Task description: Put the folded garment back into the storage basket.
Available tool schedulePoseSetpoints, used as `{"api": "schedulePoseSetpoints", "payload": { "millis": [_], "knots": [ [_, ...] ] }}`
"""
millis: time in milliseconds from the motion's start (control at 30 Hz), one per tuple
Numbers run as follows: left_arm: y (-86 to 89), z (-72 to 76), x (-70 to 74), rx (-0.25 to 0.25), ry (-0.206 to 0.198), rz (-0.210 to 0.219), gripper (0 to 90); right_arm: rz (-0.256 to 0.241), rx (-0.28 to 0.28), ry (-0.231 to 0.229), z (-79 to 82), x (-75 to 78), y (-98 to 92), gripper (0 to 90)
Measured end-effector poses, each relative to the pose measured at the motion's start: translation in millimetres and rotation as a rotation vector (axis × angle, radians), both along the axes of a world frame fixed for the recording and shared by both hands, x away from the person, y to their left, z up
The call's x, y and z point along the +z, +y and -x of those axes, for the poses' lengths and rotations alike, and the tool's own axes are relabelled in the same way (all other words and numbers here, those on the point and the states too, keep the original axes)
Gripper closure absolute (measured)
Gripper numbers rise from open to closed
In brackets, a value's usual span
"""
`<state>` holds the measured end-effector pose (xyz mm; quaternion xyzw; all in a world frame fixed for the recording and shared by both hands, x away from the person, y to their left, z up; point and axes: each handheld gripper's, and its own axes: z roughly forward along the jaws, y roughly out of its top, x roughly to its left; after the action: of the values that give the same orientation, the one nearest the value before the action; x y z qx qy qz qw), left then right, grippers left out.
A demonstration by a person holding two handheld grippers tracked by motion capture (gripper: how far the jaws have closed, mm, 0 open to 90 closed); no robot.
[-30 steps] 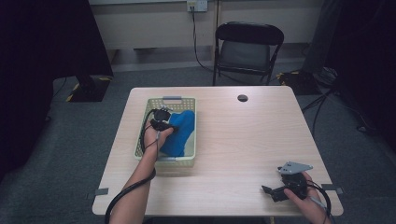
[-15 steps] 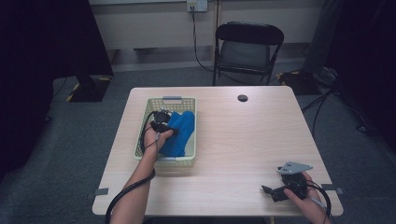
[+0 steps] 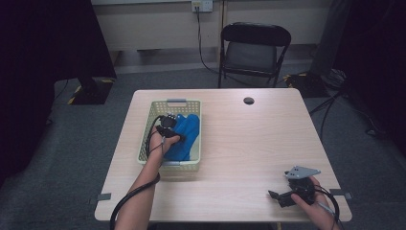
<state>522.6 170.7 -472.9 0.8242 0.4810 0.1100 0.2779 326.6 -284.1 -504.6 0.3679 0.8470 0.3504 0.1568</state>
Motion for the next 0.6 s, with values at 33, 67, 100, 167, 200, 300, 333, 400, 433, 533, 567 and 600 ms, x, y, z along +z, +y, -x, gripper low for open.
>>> {"api": "schedulePoseSetpoints", "payload": {
  "millis": [33, 67, 100, 167, 200, 300, 333, 400, 433, 533, 567, 600],
  "knots": [
    [0.0, 0.0, 0.0, 0.0, 0.0, 0.0, 36.0, 0.0, 0.0, 0.0, 0.0, 0.0, 0.0, 0.0],
    [0.6, -1.1, -0.4, 0.001, -0.002, -0.006, 34.0, 0.0, 0.0, 0.0, 0.0, 0.0, 0.0, 0.0],
    [0.9, -1.8, -1.0, 0.0, -0.006, -0.017, 31.2, 0.0, 0.0, 0.0, 0.0, 0.0, 0.0, 0.0],
    [2.0, -3.1, -3.2, 0.017, -0.013, -0.026, 22.8, 0.0, 0.0, 0.0, 0.0, 0.0, 0.0, 0.0],
    [2.8, -3.5, -4.1, 0.02, -0.015, -0.026, 19.8, 0.0, 0.0, 0.0, 0.0, 0.0, 0.0, 0.0],
    [4.1, -5.6, -5.6, 0.026, -0.015, -0.031, 12.9, 0.0, 0.0, 0.0, 0.0, 0.0, 0.0, 0.0],
    [4.8, -6.2, -5.9, 0.025, -0.015, -0.034, 11.4, 0.0, 0.0, 0.0, 0.0, 0.0, 0.0, 0.0],
    [5.0, -6.7, -5.5, 0.033, -0.01, -0.033, 9.9, 0.0, 0.0, 0.0, 0.0, 0.0, 0.0, 0.0],
    [5.4, -7.8, -2.4, 0.043, 0.003, -0.041, 10.1, 0.0, 0.0, 0.0, 0.0, 0.0, 0.0, 0.0],
    [6.4, -7.0, 6.2, 0.038, -0.008, -0.037, 11.0, 0.0, 0.0, 0.0, 0.0, 0.0, 0.0, 0.0],
    [7.0, -6.5, 9.7, 0.035, -0.015, -0.024, 11.8, 0.0, 0.0, 0.0, 0.0, 0.0, 0.0, 0.0],
    [7.7, -5.9, 13.3, 0.026, -0.025, -0.012, 14.3, 0.0, 0.0, 0.0, 0.0, 0.0, 0.0, 0.0]
  ]
}}
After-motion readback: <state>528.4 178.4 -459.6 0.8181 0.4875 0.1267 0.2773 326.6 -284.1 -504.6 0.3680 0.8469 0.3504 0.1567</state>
